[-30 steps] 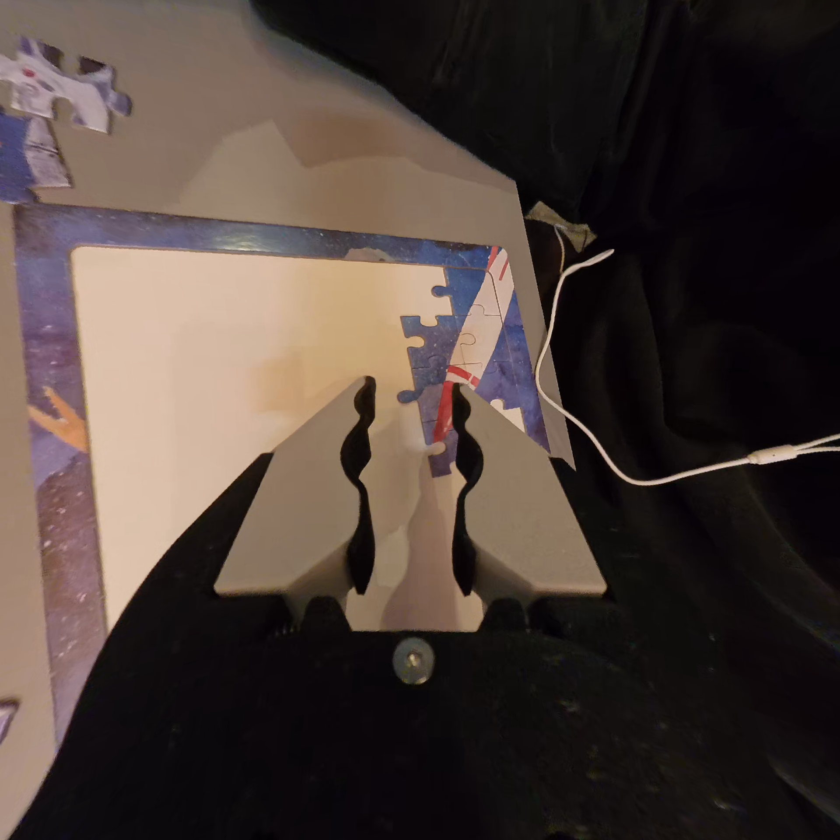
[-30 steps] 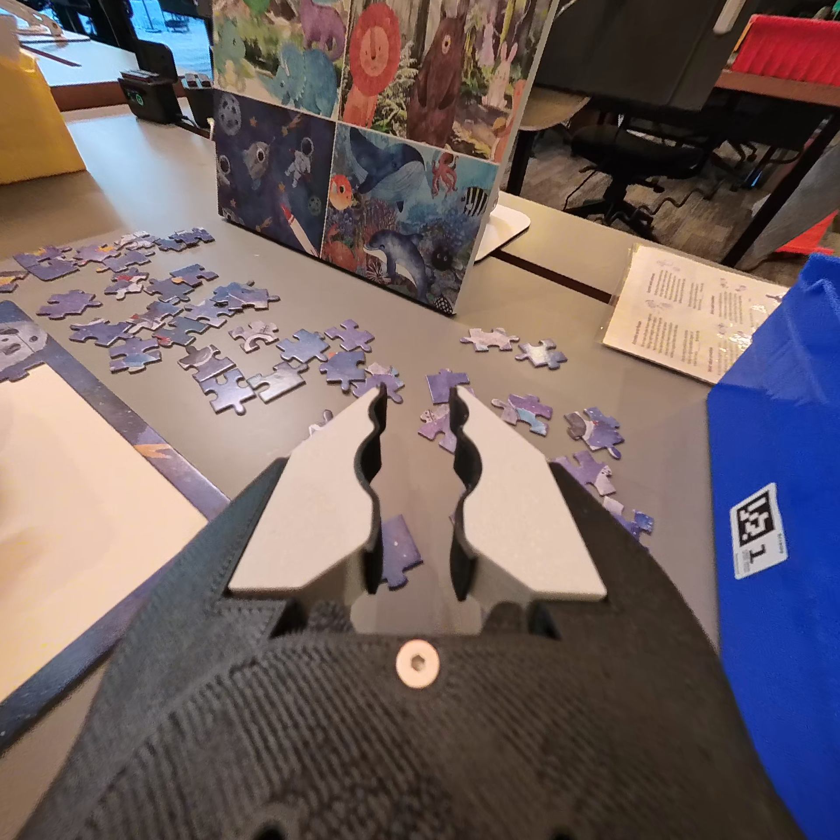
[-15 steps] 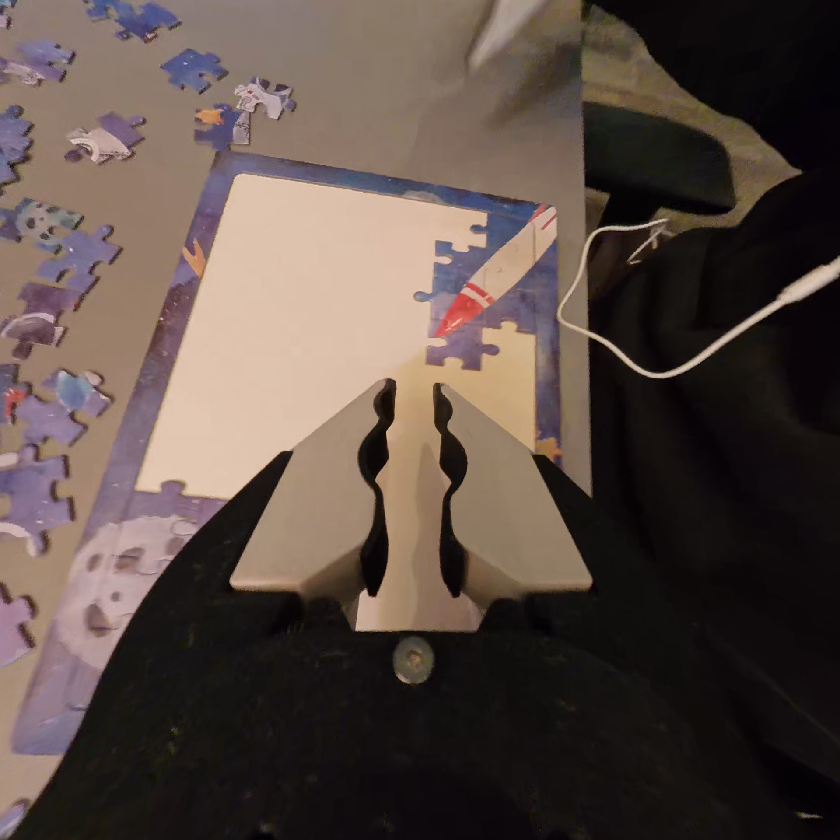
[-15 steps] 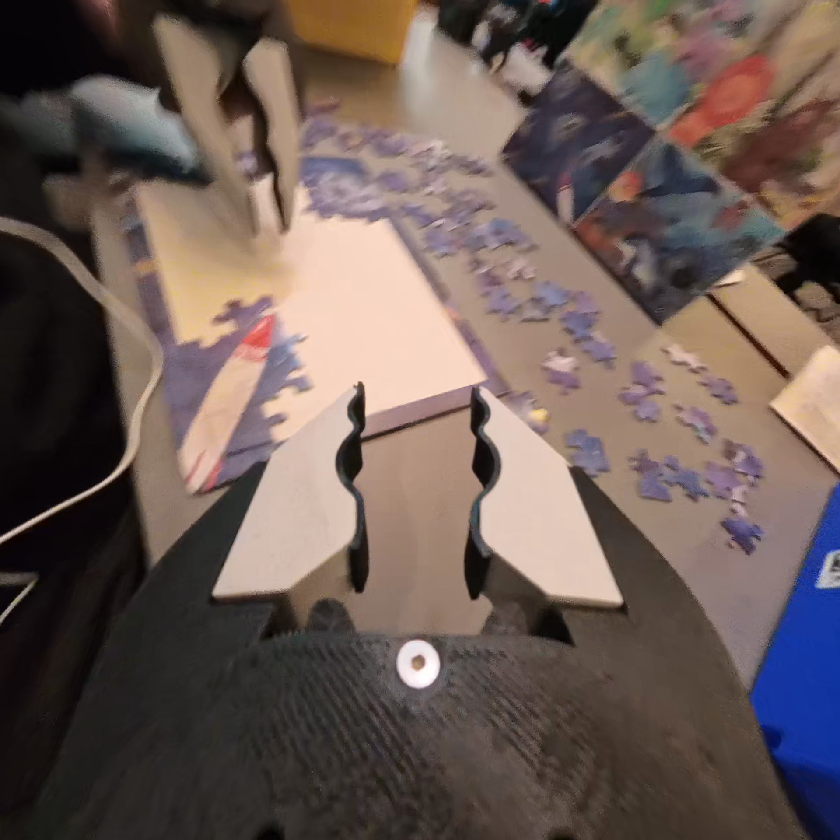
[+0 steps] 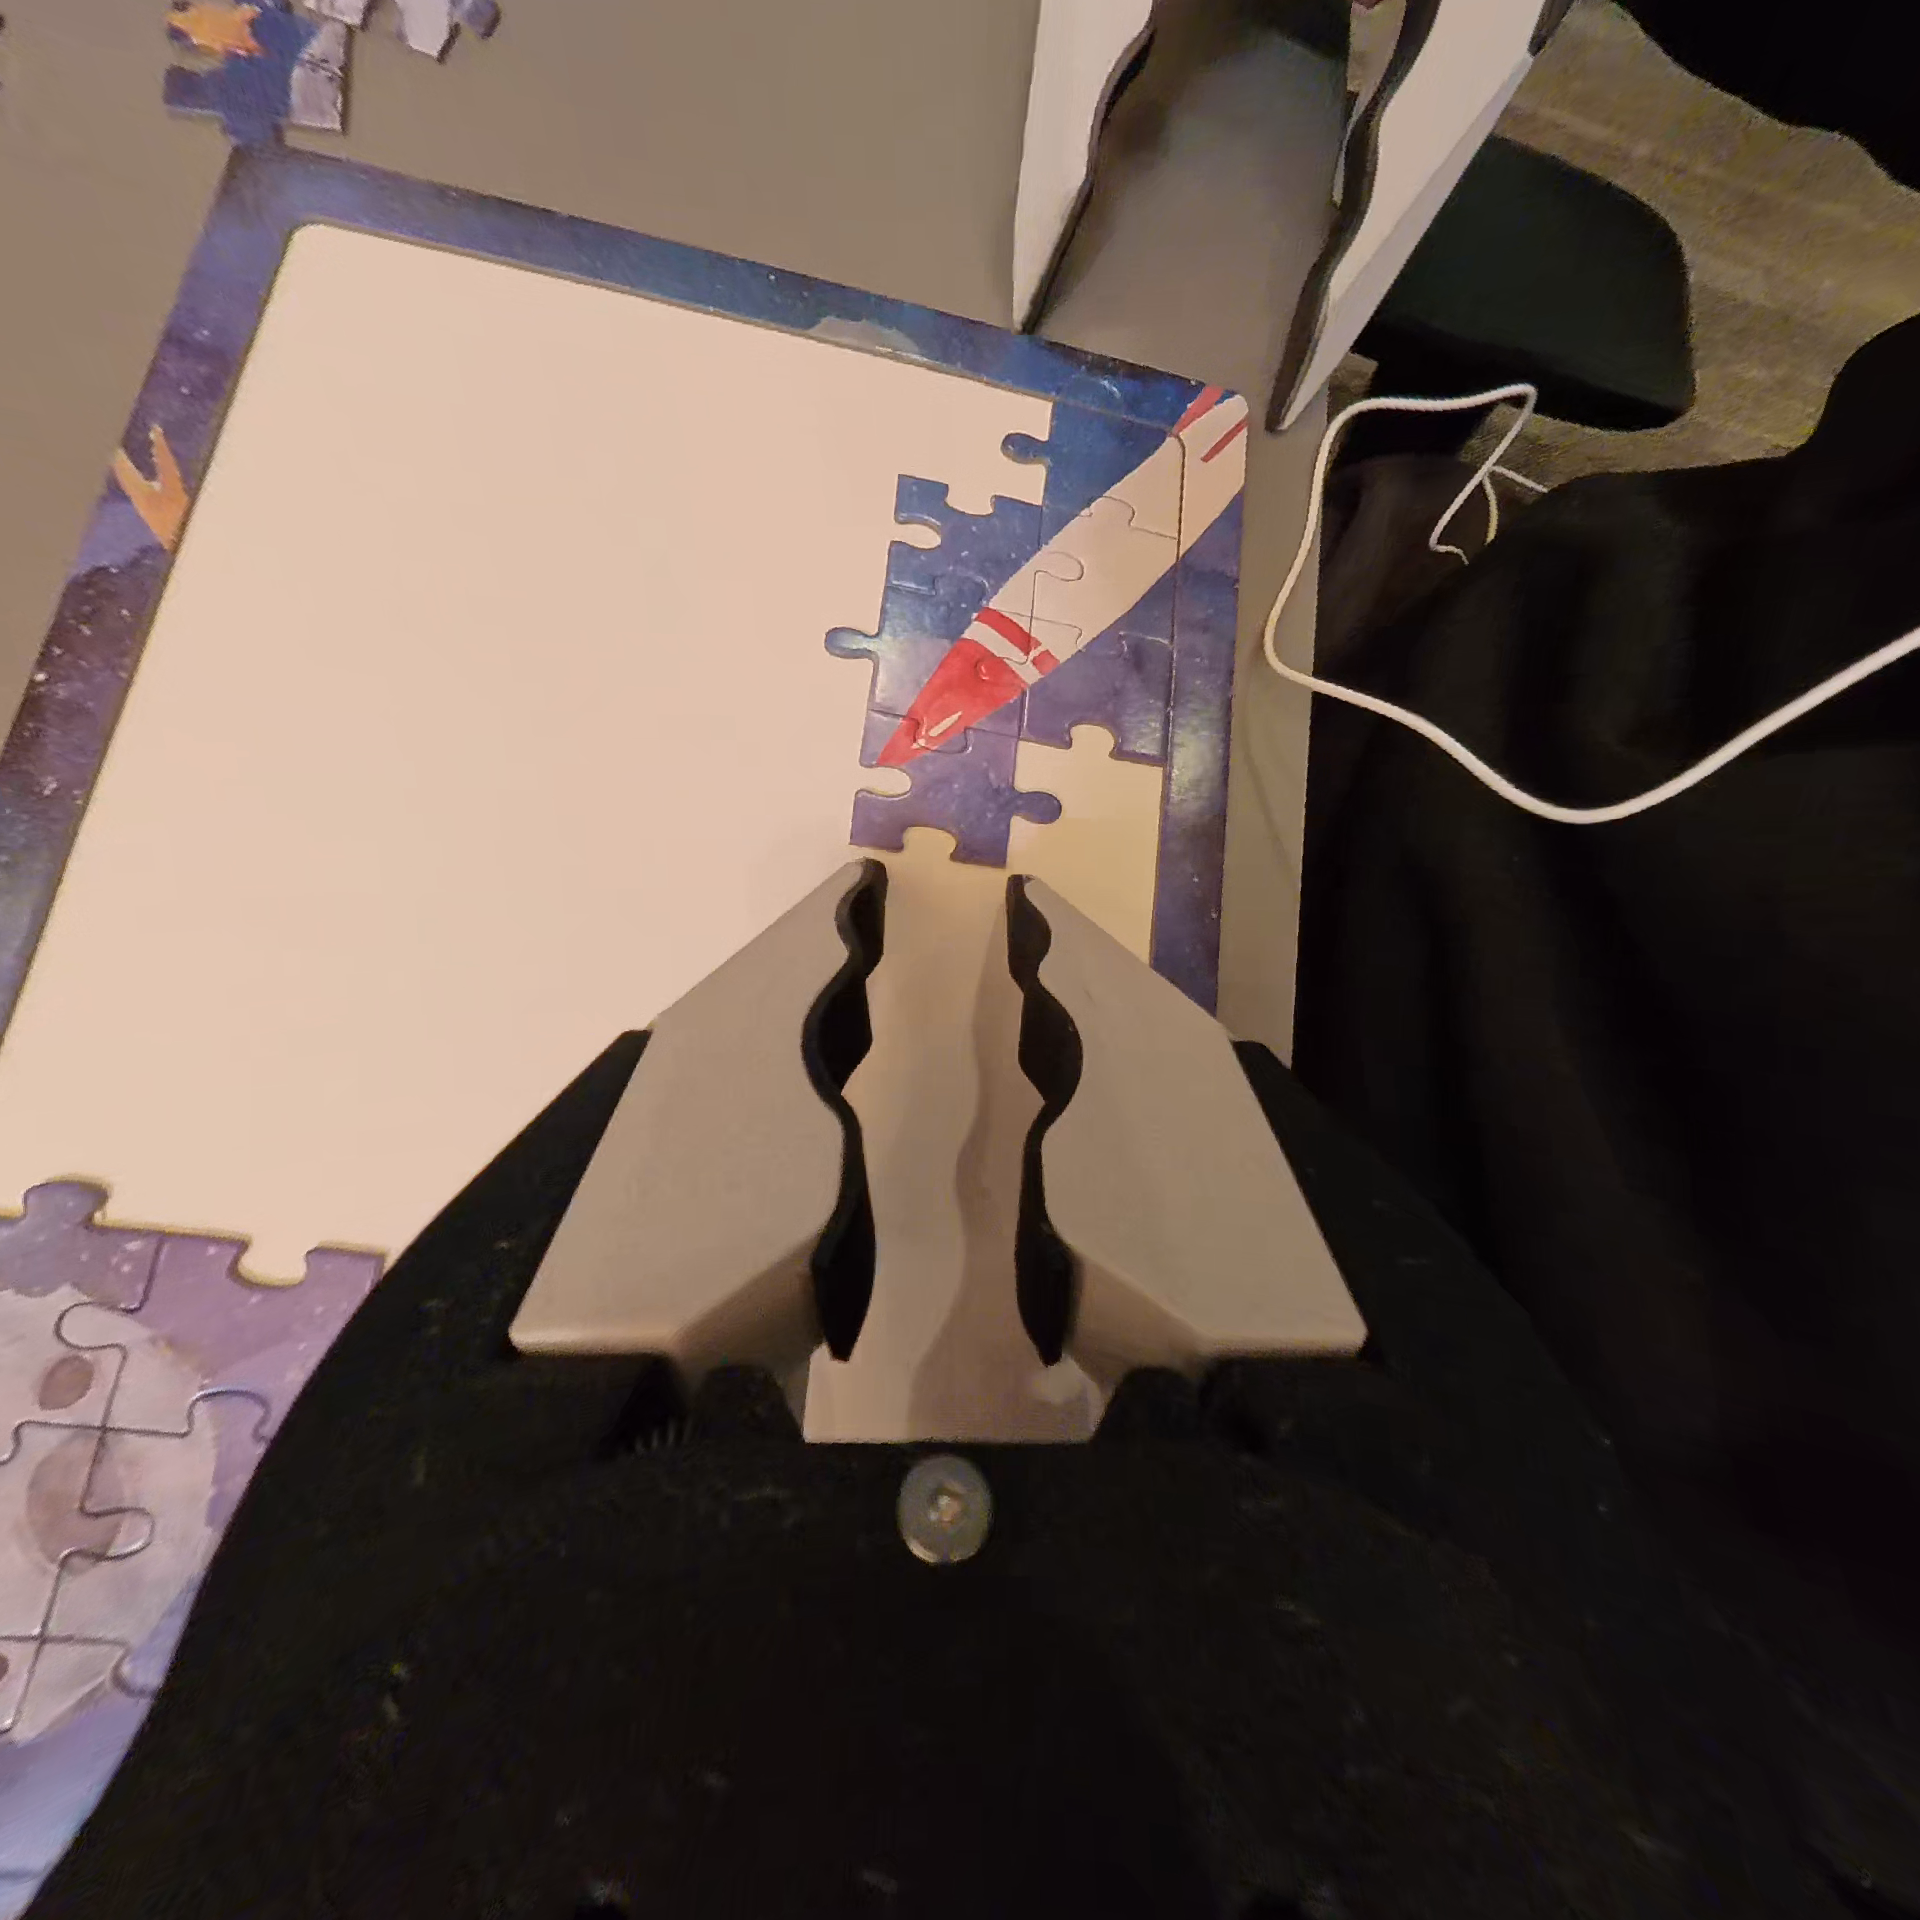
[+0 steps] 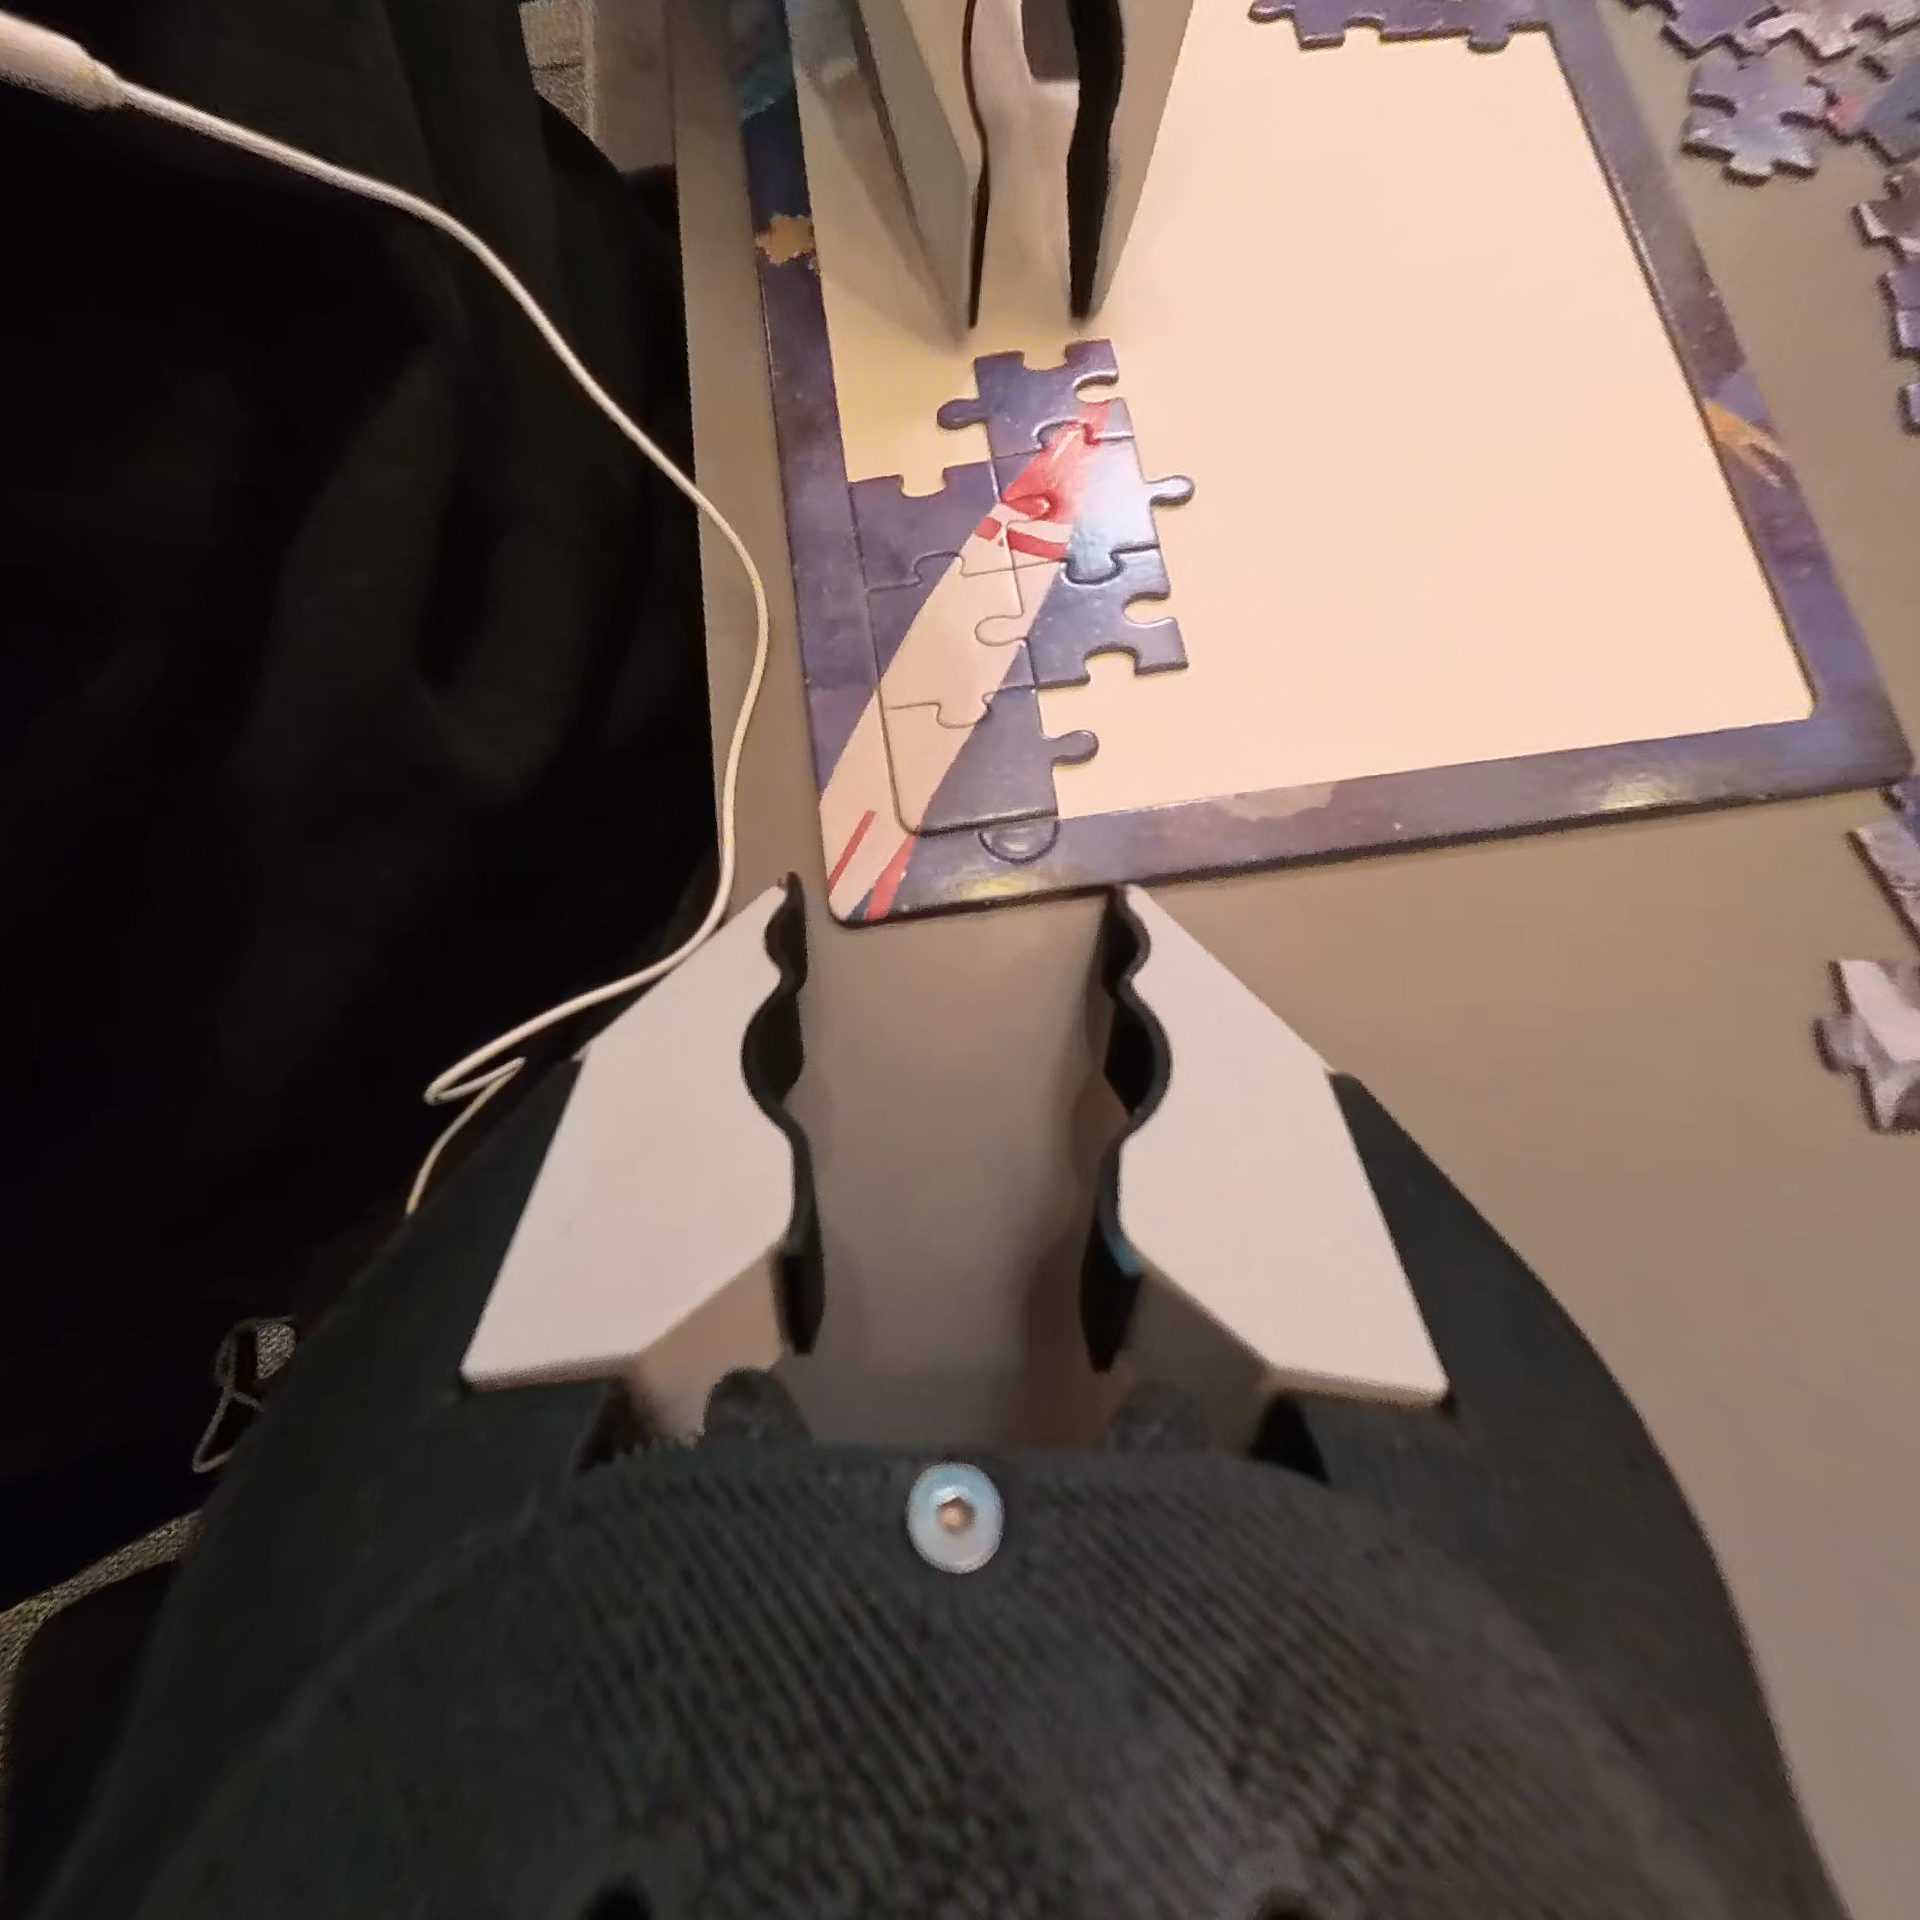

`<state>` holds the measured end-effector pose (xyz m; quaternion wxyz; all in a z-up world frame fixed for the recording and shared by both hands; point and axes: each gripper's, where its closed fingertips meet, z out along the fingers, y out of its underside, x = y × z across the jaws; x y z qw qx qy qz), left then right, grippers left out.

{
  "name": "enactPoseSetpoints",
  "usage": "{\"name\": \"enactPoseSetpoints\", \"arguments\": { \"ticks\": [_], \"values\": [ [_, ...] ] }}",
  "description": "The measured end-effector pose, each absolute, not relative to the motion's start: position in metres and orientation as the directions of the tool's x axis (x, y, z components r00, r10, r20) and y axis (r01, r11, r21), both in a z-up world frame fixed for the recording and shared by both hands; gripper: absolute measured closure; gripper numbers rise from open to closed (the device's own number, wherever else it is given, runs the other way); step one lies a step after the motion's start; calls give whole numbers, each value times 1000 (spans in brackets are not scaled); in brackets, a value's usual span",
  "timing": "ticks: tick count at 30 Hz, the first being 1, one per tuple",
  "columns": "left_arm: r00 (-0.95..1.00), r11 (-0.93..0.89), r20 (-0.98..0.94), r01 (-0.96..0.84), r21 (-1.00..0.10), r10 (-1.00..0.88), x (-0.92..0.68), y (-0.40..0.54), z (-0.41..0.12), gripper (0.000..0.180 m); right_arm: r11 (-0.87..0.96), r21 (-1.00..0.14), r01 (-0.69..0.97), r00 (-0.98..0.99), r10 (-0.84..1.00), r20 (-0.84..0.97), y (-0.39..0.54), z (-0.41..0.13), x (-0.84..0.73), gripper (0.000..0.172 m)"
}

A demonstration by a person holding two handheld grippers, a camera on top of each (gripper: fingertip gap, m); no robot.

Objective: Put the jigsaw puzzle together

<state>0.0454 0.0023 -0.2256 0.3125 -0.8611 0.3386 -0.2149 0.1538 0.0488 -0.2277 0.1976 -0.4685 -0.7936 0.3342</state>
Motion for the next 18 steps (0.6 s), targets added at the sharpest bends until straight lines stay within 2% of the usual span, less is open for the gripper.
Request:
{"name": "enactPoseSetpoints", "arguments": {
  "ticks": [18],
  "values": [
    [663, -596, 232, -395, -699, -712, 49, 6, -225, 163, 332, -743, 581, -488, 873, 9, 50, -228, 149, 116]
  ]
}}
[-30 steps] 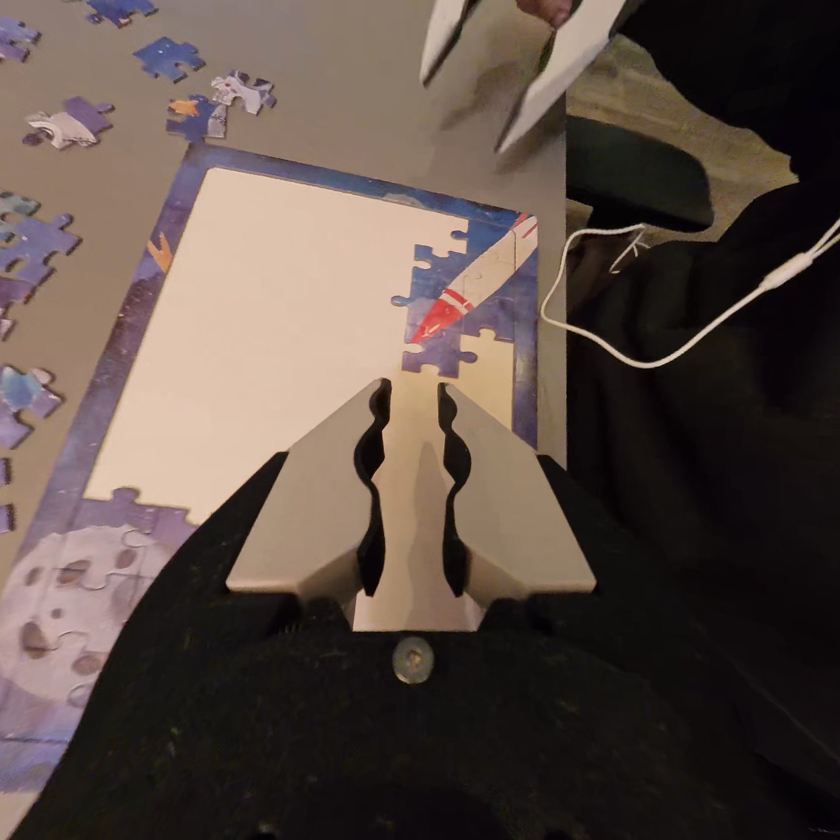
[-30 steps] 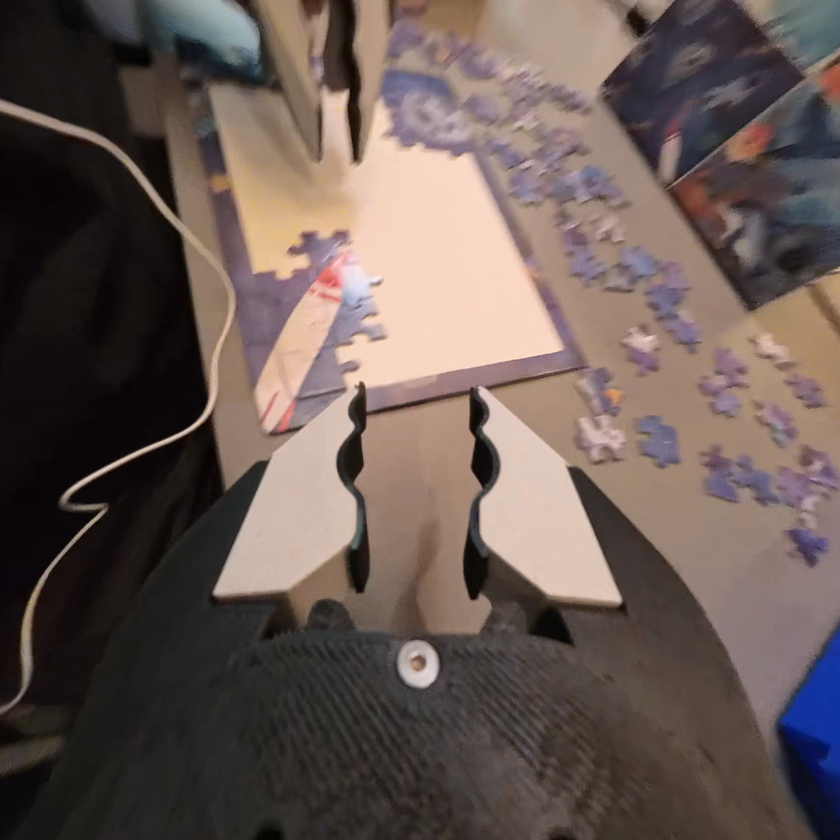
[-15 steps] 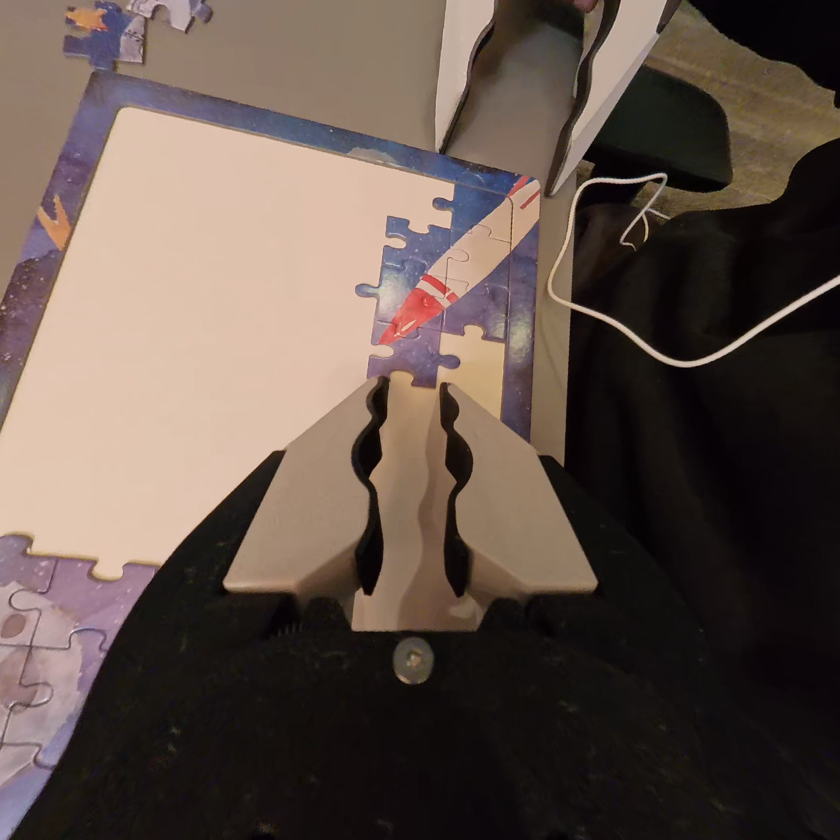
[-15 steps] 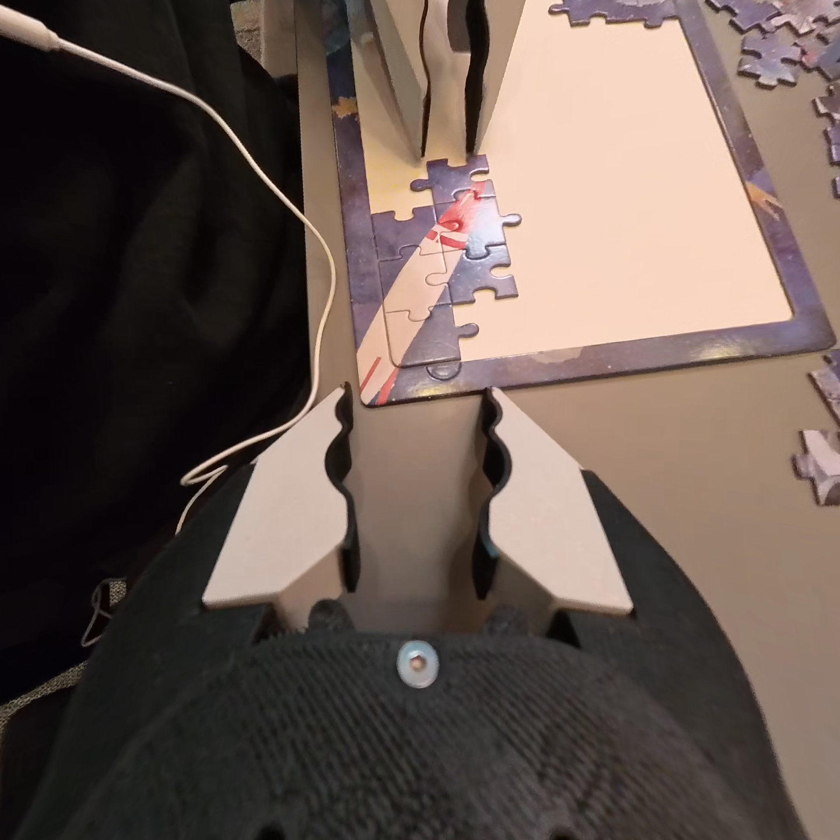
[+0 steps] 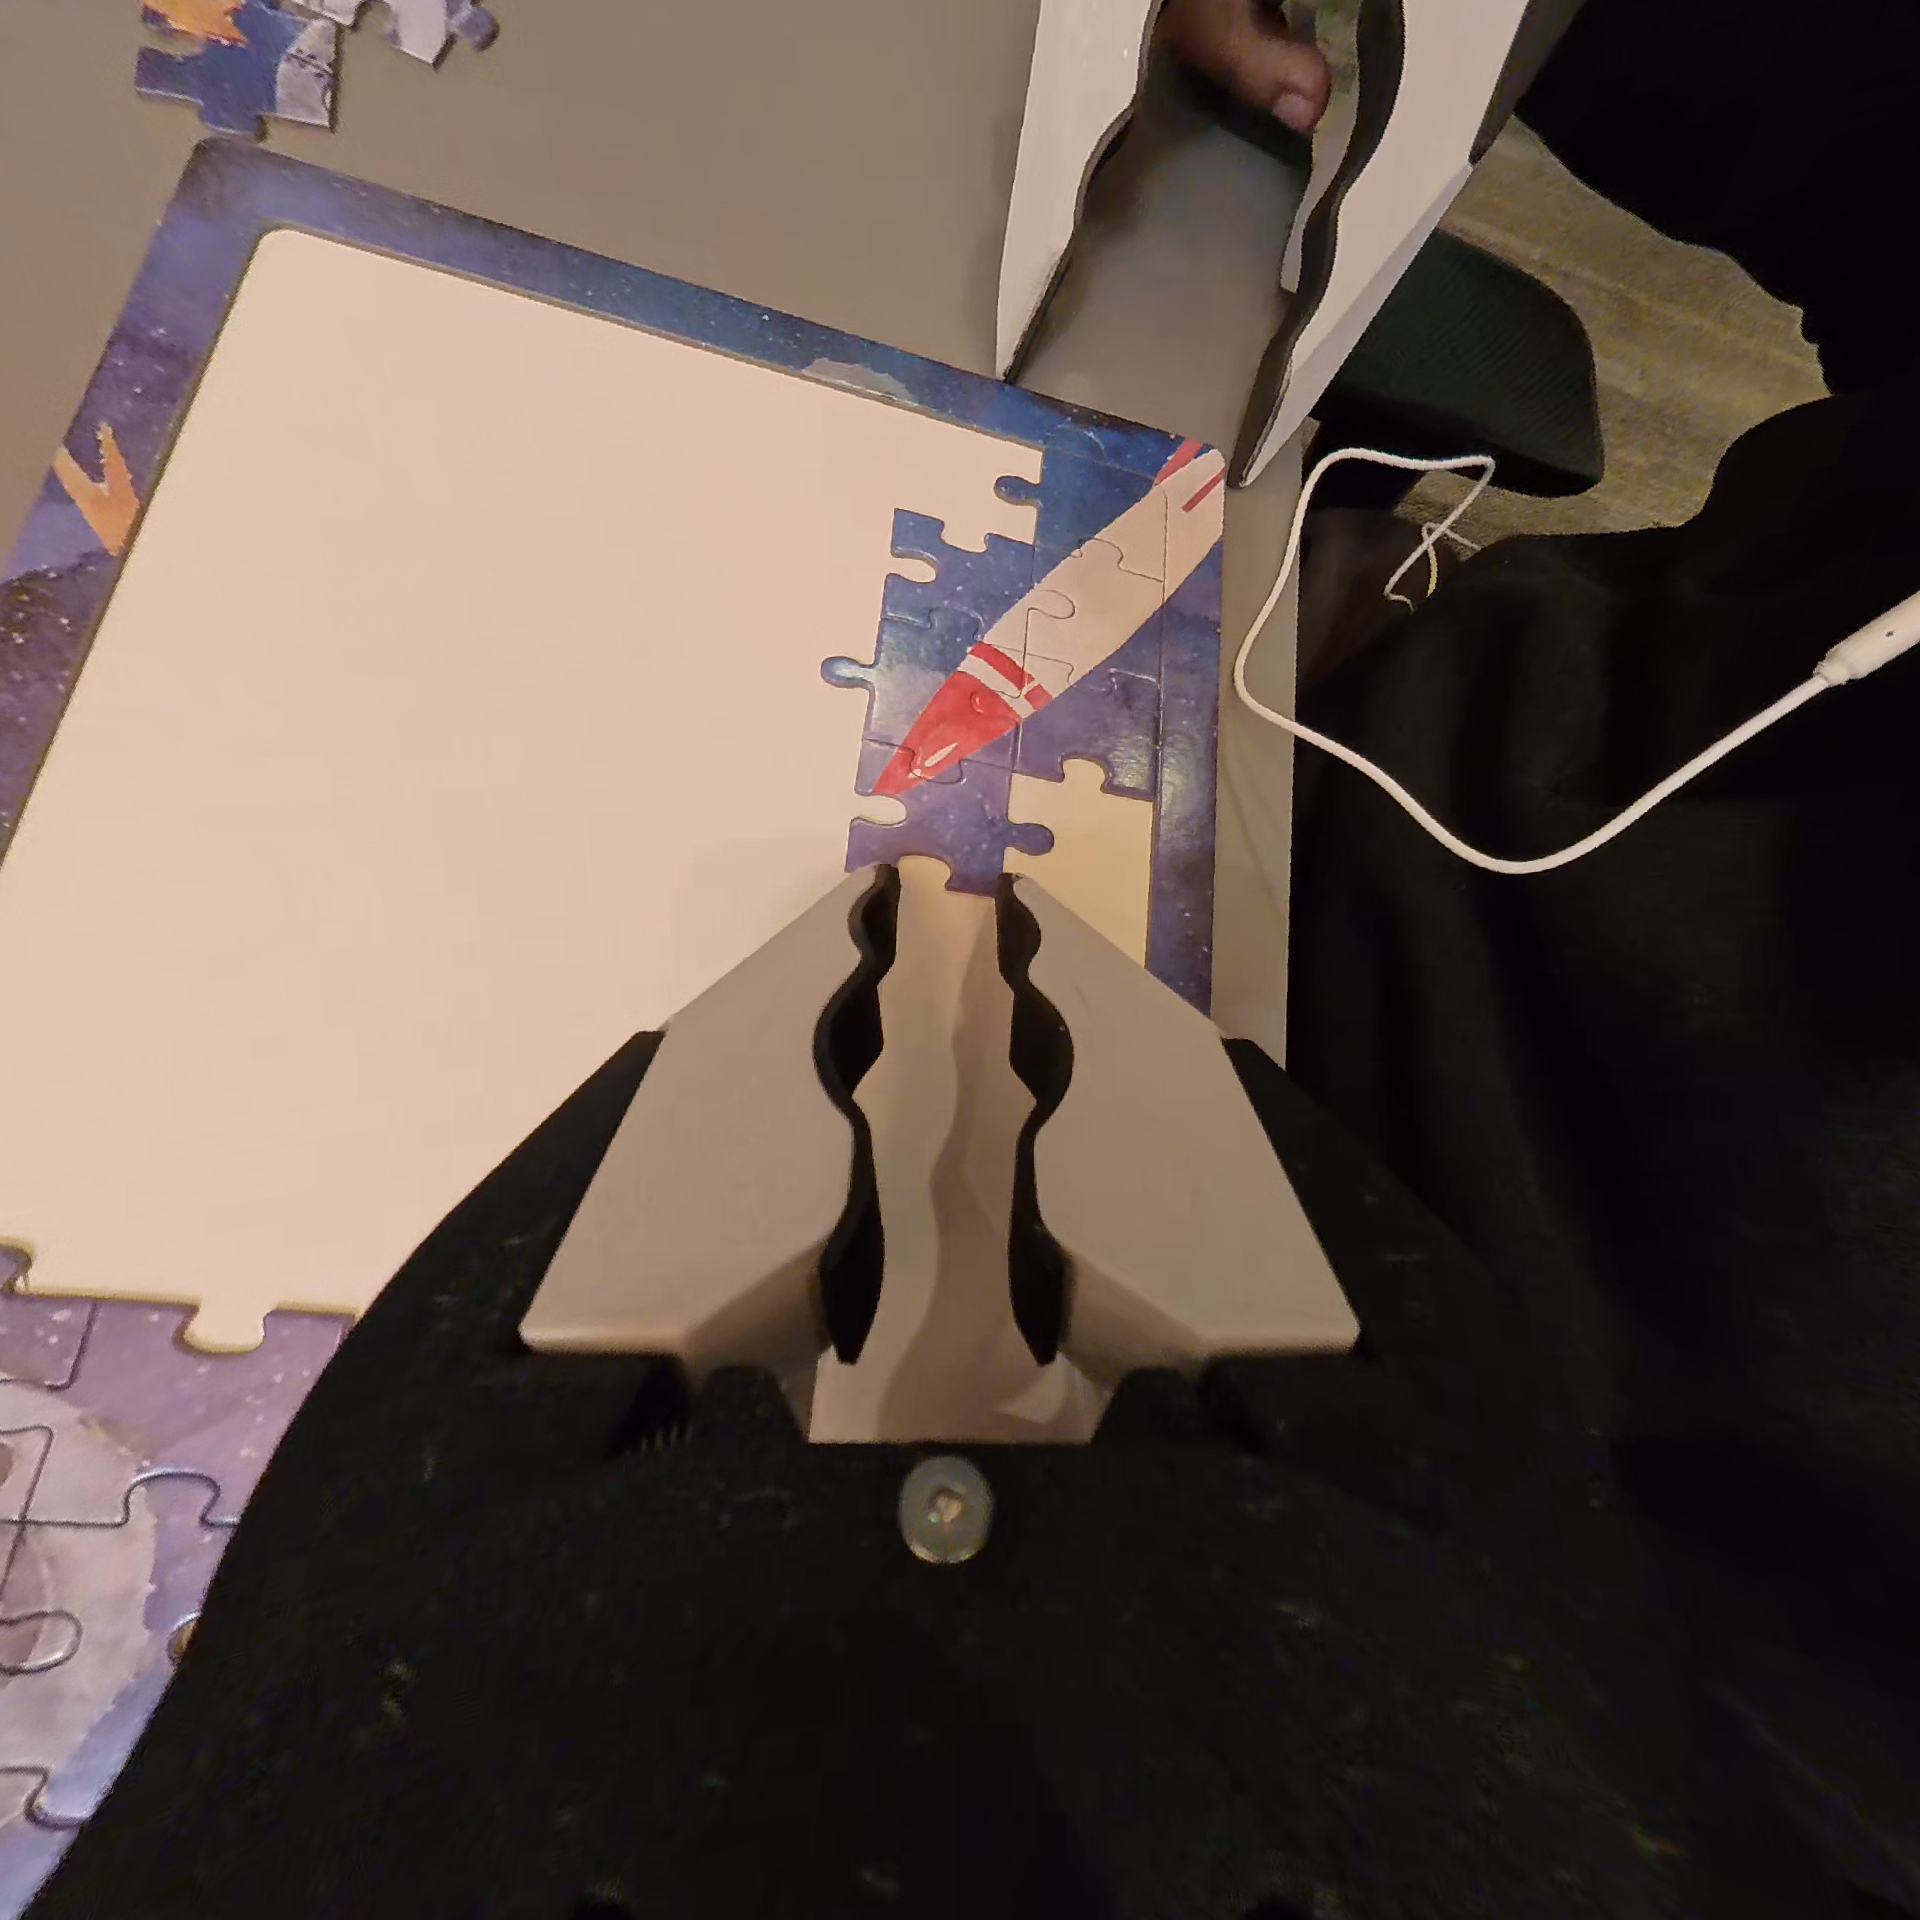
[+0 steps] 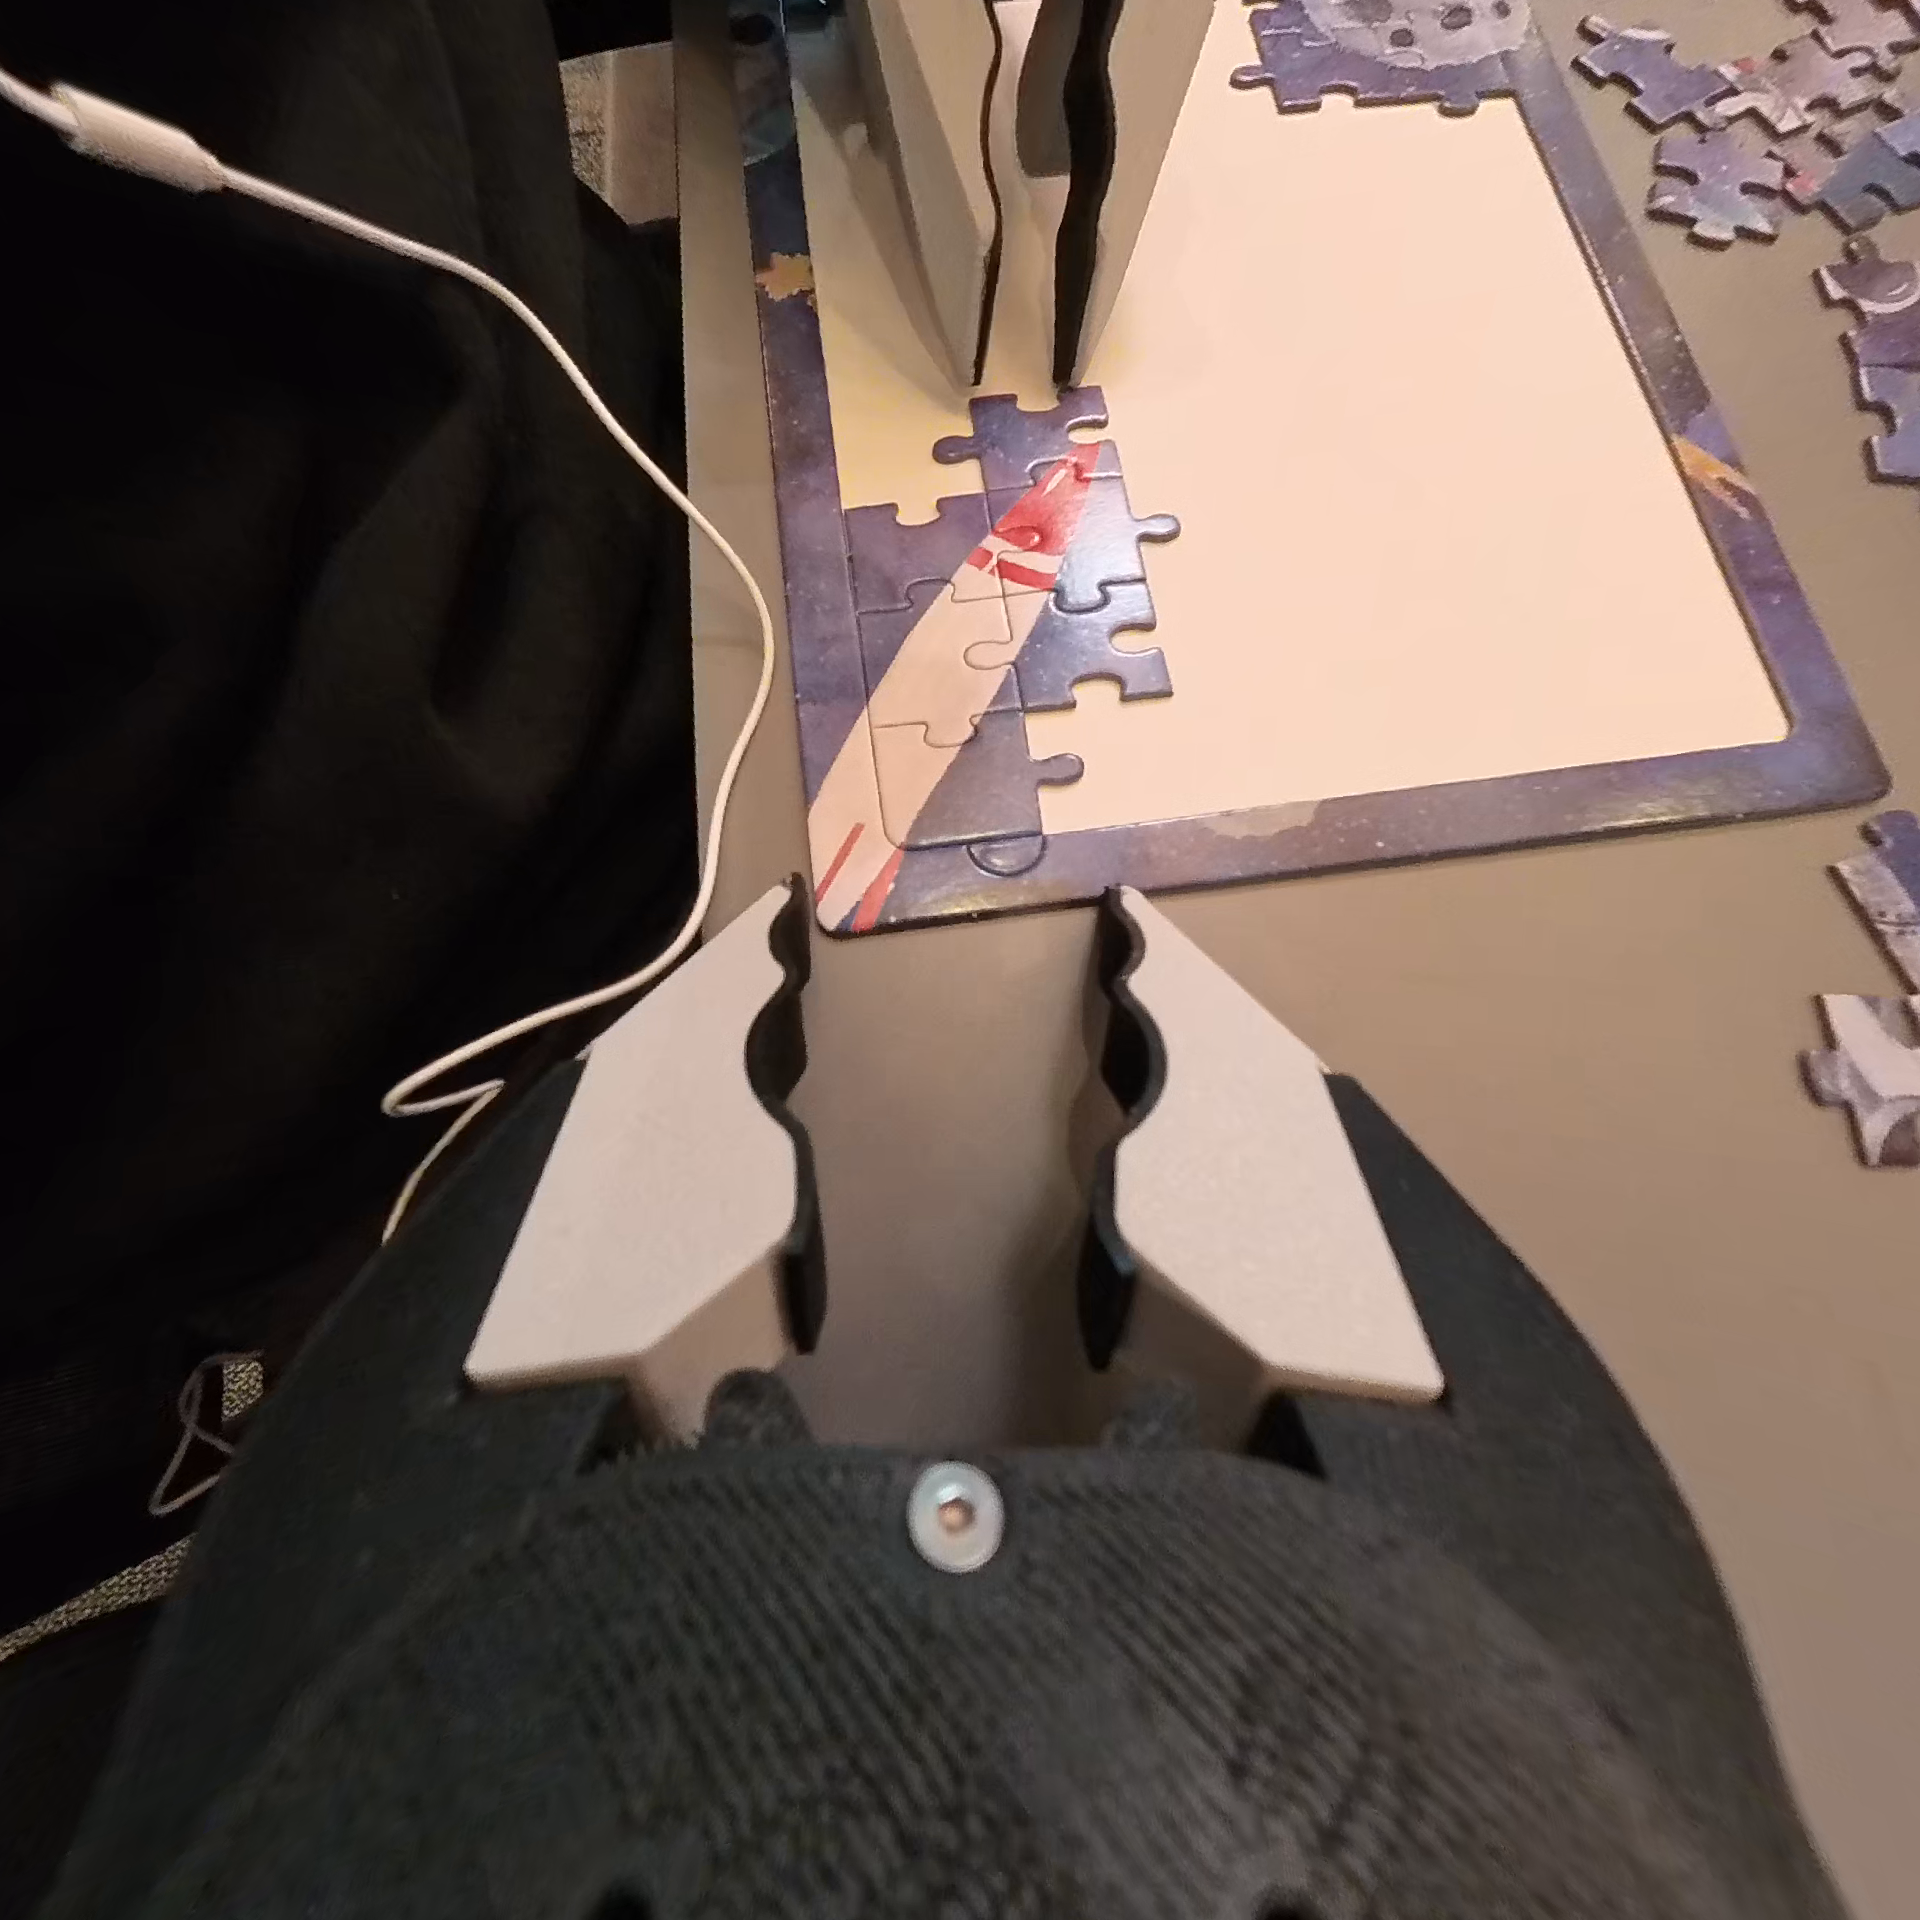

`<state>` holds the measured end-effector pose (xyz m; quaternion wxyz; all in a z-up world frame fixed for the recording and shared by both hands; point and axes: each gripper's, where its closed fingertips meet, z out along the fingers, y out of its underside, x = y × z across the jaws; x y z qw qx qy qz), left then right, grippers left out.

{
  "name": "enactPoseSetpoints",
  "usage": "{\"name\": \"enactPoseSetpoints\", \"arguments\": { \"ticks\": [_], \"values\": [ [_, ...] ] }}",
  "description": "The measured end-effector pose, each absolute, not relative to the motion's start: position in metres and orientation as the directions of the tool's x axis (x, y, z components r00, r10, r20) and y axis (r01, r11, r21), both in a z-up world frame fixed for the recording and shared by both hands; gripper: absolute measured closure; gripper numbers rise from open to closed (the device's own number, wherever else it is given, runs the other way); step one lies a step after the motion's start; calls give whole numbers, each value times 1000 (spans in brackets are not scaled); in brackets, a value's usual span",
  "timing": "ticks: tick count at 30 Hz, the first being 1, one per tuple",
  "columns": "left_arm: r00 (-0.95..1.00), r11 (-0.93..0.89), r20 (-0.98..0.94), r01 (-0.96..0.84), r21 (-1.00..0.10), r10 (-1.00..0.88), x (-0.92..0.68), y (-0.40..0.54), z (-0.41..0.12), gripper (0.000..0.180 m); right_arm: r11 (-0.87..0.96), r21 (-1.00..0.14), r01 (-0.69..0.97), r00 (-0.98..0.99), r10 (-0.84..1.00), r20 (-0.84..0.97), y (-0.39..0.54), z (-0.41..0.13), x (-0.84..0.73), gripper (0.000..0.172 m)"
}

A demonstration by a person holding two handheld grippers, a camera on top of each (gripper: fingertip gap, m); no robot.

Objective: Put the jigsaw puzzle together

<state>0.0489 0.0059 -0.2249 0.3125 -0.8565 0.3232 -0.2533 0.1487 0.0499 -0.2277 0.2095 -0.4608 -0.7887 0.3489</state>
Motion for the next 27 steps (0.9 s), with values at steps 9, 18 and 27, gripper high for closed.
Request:
{"name": "enactPoseSetpoints", "arguments": {
  "ticks": [9, 18, 27],
  "values": [
    [648, -584, 249, -372, -721, -720, 47, 4, -218, 158, 342, -728, 594, -479, 878, 21, 52, -223, 148, 118],
    [792, -527, 136, -257, -810, -595, -22, 33, -180, 162, 351, -874, 336, -389, 897, 211, 85, -156, 108, 122],
    [963, -306, -76, -156, -939, -259, -149, 122, -77, 166, 289, -956, 55, -316, 913, 258, 124, -68, -5, 126]
  ]
}}
